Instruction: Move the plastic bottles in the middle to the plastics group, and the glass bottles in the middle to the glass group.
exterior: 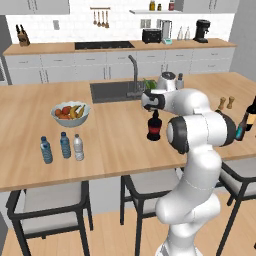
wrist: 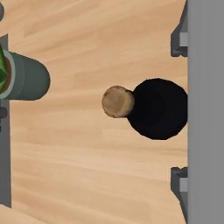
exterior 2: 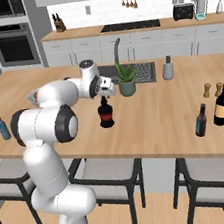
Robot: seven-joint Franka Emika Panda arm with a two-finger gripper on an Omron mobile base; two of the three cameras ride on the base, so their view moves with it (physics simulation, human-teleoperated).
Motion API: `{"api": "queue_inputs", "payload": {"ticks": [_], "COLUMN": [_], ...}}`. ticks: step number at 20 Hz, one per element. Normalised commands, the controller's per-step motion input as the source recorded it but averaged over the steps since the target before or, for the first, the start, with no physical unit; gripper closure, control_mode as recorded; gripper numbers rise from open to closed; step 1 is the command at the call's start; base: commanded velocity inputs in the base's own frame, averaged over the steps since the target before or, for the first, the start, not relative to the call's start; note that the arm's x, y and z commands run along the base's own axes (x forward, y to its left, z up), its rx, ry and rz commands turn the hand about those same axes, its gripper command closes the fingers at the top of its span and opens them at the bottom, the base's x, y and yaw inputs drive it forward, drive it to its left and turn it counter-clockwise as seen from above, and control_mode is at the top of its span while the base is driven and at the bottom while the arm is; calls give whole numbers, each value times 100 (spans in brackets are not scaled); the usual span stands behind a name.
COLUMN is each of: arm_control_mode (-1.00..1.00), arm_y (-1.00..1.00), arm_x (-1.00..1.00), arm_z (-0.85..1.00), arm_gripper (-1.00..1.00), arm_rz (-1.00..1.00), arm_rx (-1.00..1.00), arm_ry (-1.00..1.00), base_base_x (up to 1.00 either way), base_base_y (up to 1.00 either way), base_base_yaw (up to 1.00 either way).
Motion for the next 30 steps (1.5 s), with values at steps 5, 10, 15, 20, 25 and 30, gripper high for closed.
{"api": "queue_inputs", "payload": {"ticks": [5, 10, 15, 20, 25, 30], "arm_control_mode": [-100, -100, -100, -100, -100, -100], "arm_y": [0, -7, -9, -4, 0, 0], "arm_x": [21, 20, 15, 9, 1, -2], "arm_z": [-5, -3, -7, -5, -11, -4], "arm_gripper": [-100, -100, -100, -100, -100, -100], "arm_rz": [0, 0, 0, 0, 0, 0], "arm_rx": [0, 0, 0, 0, 0, 1], "arm_ry": [-7, 0, 0, 0, 0, 0], "base_base_x": [0, 0, 0, 0, 0, 0], "base_base_y": [0, 0, 0, 0, 0, 0], "base_base_yaw": [0, 0, 0, 0, 0, 0]}}
